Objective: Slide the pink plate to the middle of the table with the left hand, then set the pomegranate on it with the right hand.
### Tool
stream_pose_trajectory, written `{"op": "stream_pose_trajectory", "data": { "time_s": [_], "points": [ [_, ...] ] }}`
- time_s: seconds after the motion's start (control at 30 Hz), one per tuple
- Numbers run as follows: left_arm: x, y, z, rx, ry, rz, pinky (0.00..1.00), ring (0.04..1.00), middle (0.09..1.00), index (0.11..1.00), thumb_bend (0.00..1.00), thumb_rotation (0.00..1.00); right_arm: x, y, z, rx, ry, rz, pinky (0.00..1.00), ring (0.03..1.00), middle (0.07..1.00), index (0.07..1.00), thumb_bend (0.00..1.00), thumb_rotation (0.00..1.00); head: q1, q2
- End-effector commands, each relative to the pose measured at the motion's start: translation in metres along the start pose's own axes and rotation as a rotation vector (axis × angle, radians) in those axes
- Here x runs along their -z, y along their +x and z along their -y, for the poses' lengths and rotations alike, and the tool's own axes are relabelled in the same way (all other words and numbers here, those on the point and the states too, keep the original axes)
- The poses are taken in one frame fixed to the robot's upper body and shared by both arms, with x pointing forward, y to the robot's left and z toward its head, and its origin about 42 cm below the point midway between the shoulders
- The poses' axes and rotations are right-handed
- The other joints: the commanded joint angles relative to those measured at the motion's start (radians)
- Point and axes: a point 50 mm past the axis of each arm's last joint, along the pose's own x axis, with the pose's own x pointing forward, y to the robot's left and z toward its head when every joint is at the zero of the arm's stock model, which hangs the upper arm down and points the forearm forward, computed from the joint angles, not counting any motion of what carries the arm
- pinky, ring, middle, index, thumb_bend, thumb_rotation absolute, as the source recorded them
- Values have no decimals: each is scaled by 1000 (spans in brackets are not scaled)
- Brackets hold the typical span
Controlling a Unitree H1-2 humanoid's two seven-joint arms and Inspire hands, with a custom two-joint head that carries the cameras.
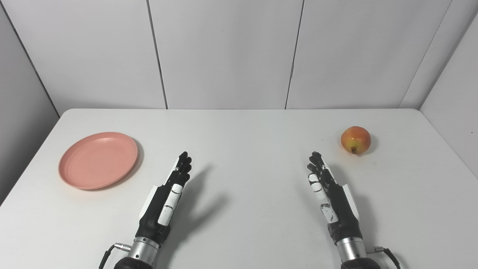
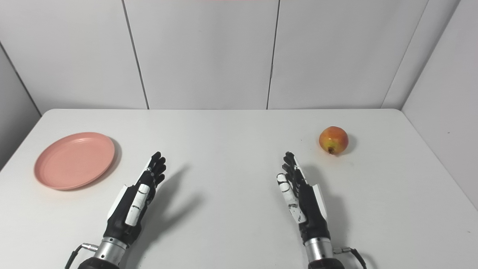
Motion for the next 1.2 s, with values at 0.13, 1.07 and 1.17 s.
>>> {"op": "stream_pose_trajectory", "data": {
  "time_s": [0.13,1.07,1.17],
  "points": [
    [15,1,22,-14,1,-5,1000,1000,1000,1000,595,1000,12,-10,22,-13,58,-13,970,957,968,978,510,863,142,-53],
    [36,11,44,-39,21,-5,1000,1000,1000,1000,566,1000,29,-8,29,-8,102,-39,1000,980,988,1000,484,926,276,-198],
    [31,10,38,-65,-8,35,996,1000,1000,1000,576,1000,30,-6,26,-13,112,-36,1000,989,996,1000,464,917,276,-198]
  ]
}}
